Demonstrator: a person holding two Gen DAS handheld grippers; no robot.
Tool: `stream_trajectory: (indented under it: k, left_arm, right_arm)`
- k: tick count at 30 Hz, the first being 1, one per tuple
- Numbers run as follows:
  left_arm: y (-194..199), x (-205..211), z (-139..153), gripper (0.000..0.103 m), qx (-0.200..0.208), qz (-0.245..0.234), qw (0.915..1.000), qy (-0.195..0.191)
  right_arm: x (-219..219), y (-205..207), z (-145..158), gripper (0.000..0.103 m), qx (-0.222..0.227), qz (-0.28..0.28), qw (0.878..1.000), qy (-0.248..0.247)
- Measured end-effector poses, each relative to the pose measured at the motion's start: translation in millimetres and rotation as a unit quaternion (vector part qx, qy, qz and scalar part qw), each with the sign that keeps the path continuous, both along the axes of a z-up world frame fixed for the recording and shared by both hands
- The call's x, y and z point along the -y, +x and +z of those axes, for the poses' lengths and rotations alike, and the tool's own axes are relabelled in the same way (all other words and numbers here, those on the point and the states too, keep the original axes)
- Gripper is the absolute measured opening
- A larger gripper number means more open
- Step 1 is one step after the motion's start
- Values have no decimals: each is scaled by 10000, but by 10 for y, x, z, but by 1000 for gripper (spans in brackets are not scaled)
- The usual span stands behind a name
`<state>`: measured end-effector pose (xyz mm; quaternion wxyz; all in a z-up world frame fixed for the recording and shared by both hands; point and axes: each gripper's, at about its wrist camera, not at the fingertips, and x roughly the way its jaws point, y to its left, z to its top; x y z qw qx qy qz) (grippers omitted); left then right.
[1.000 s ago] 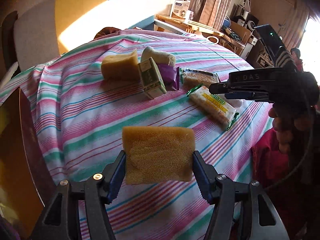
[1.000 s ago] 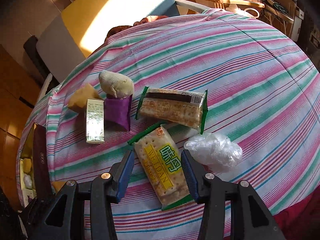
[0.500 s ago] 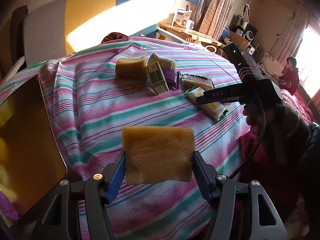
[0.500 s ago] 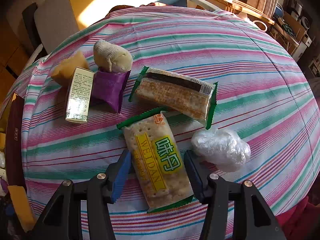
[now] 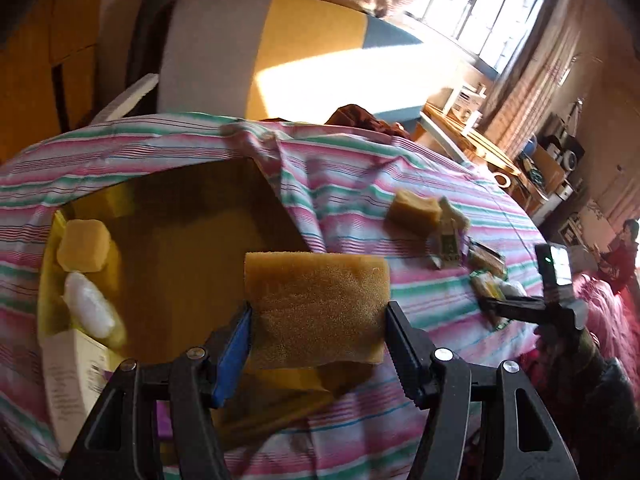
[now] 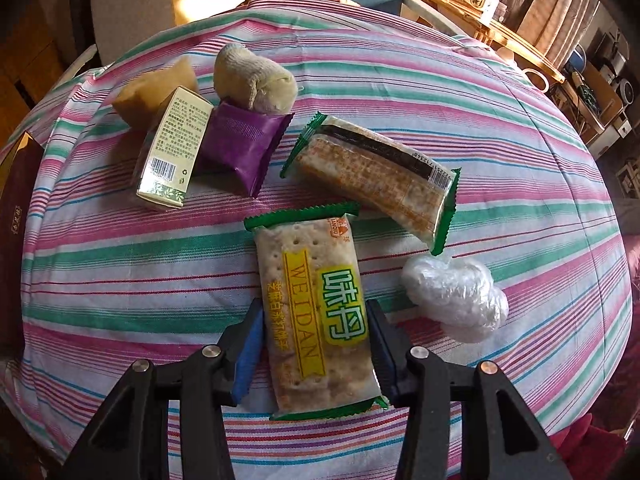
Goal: Organize objects
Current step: 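Lower the sponge into the gold tray with the left tool while the right tool grasps the WEIDAN cracker packet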
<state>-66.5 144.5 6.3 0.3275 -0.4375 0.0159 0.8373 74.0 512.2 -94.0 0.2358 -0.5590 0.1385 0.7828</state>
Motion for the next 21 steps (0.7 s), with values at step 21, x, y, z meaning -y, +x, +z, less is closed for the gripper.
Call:
stream_trajectory:
  k: [21]
  left_arm:
    - [-1602, 448, -692, 64, 813, 1514, 9818, -814]
  right_arm:
    - [-49, -11, -14, 49, 21, 56, 10000, 46]
